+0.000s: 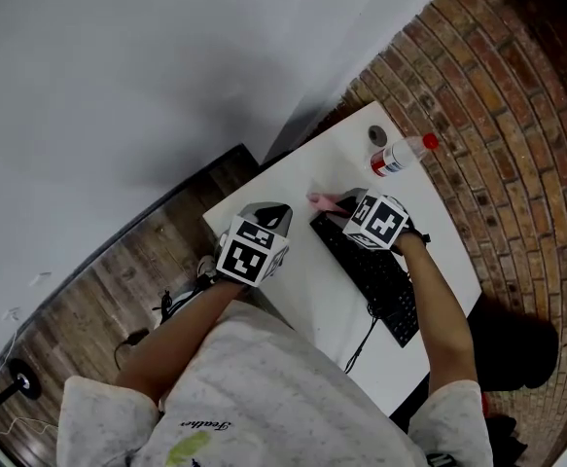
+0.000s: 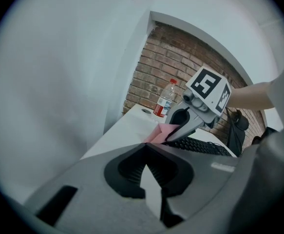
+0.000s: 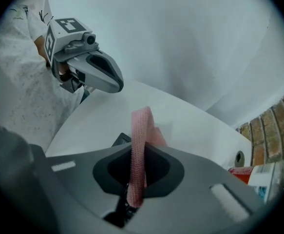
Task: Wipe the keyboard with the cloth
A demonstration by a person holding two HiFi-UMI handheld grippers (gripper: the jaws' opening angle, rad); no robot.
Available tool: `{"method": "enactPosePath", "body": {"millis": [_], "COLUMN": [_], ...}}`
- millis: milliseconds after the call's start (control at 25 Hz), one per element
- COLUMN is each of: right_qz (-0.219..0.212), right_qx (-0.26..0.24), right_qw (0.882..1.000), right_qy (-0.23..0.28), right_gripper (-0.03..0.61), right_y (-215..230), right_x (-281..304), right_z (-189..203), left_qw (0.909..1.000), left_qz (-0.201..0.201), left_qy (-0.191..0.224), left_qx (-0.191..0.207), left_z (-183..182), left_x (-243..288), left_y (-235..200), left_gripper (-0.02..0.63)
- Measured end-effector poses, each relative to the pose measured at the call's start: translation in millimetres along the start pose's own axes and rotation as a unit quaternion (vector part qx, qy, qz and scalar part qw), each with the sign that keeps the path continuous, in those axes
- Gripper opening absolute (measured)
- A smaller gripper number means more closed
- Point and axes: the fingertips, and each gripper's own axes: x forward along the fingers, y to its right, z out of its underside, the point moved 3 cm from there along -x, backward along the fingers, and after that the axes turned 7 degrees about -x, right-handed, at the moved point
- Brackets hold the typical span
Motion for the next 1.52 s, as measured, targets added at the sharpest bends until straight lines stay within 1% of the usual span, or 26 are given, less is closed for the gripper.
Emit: {"method": "enactPosePath", "body": {"millis": [1000, 1240, 1360, 1520], "right_qz": [-0.035, -0.043, -0.032, 0.006], "right_qx": [-0.071, -0.074, -0.066, -0.035], "right_qw": [0.997, 0.996, 0.996, 0.995], "right_qy": [0.012, 0.022, 0.041, 0.089], "right_gripper": [0.025, 0.025, 0.025, 0.025], "right_y": [-58.1, -81.0, -93.0, -101.7], "right_x": [11.5, 11.9, 6.8, -10.4], "right_z": [-24.9, -24.0, -26.4, -30.1], "left_qw": [0.9976, 0.9966, 0.9970, 0.9980], "left_qz": [-0.055, -0.067, -0.065, -0.052], "left_qy": [0.035, 0.039, 0.036, 0.035], "left_qx": [-0.023, -0.026, -0.022, -0.011], "left_z": [30.1, 43.2, 48.6, 49.9], "left_x": [-48.6, -62.5, -67.1, -66.3], "left_y": [17.6, 25.9, 33.9, 49.4], "left_gripper": [-0.006, -0.006, -0.006, -0.006]}}
